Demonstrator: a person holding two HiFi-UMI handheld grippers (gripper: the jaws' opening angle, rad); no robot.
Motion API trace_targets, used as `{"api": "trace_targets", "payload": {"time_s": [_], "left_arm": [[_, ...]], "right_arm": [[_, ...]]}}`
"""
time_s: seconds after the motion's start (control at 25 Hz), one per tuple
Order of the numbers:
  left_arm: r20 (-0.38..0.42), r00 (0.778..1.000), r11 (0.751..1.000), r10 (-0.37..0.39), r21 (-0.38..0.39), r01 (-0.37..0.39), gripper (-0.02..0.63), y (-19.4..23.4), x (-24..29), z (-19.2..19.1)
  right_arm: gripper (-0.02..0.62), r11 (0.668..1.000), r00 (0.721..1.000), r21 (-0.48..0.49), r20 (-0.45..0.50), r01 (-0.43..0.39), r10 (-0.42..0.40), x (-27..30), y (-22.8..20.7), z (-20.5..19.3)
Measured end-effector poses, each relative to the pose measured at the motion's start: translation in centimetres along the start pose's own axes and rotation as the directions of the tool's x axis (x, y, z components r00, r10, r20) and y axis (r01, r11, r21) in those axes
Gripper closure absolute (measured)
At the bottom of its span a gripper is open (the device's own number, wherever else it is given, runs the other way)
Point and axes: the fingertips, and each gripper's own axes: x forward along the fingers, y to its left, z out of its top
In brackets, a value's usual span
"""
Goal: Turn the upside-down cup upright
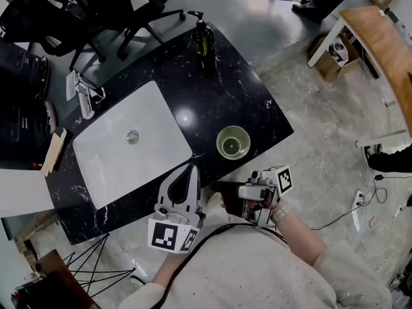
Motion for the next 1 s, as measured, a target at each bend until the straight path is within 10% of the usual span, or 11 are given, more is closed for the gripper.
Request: {"api": "trace_targets", "payload": {"time_s": [0.2, 0.44, 0.68, 0.84, 1.0], "left_arm": [[0.018, 1.000, 1.000, -0.010, -0.005, 0.010, 0.598, -0.4, 0.1, 0.3], [0.047, 0.998, 0.999, -0.035, 0.005, 0.035, 0.598, -1.3, 0.5, 1.0], [0.069, 0.996, 0.999, -0.052, 0.013, 0.051, 0.598, -2.3, 0.7, 1.5], [0.078, 0.995, 0.998, -0.064, 0.021, 0.062, 0.598, -3.0, 0.5, 1.7], [0.073, 0.995, 0.998, -0.065, 0.029, 0.063, 0.598, -3.3, -0.2, 1.7]], "right_arm": [[0.240, 0.896, 0.926, -0.321, -0.119, 0.306, -0.359, -0.1, -0.6, -1.4], [0.467, 0.524, 0.727, -0.709, -0.023, 0.473, -0.687, 0.6, -1.4, -0.2], [0.479, 0.319, 0.715, -0.831, 0.129, 0.456, -0.687, 2.3, 0.6, 0.9], [0.575, 0.000, 0.611, -0.903, 0.290, 0.429, -0.737, 1.2, 0.8, 1.3], [0.589, -0.119, 0.599, -0.894, 0.383, 0.432, -0.703, 1.0, 1.7, 1.7]]}}
